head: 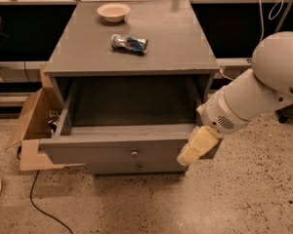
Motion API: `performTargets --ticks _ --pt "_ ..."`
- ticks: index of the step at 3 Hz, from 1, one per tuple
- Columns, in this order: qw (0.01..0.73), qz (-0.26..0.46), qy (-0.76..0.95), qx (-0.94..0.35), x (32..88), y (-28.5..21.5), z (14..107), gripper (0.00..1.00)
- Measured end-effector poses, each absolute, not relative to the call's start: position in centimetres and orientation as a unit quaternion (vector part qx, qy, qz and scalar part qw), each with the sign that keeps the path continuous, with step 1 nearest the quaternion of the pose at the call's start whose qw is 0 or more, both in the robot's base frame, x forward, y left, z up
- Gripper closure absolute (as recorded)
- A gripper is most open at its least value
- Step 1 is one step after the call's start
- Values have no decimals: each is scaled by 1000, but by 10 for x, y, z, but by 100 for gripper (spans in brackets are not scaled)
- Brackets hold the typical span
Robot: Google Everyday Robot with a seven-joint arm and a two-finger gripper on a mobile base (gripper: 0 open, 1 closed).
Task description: Close top drawer
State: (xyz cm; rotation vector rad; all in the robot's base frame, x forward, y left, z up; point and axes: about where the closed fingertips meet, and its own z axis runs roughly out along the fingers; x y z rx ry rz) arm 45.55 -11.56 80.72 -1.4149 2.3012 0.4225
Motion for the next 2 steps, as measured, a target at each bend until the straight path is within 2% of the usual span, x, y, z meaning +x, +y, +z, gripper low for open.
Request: performTargets --ticks 2 --pt "170 237 792 -537 443 -110 739 0"
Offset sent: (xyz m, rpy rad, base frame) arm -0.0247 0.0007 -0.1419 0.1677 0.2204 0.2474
